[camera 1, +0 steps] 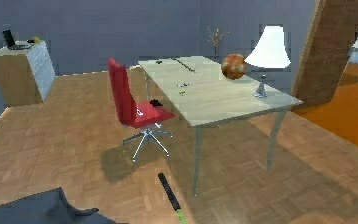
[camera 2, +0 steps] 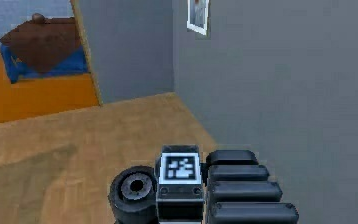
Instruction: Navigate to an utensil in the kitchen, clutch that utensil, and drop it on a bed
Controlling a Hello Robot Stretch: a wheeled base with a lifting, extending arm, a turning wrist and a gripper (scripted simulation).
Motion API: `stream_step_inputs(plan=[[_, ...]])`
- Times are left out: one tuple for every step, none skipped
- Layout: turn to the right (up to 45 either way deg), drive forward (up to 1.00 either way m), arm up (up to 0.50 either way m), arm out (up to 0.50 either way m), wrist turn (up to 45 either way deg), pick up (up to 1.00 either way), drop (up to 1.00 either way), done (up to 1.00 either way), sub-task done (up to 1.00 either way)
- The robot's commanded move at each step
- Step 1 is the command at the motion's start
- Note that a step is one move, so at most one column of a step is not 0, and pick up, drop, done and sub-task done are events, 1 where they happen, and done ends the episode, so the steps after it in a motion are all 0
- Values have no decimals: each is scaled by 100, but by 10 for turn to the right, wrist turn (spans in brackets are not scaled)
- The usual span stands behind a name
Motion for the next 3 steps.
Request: stream_step_inputs(plan=[[120, 0, 0, 0, 0, 0, 0, 0, 0], [-450, 0, 0, 0, 0, 0, 0, 0, 0], [-450, 0, 0, 0, 0, 0, 0, 0, 0]])
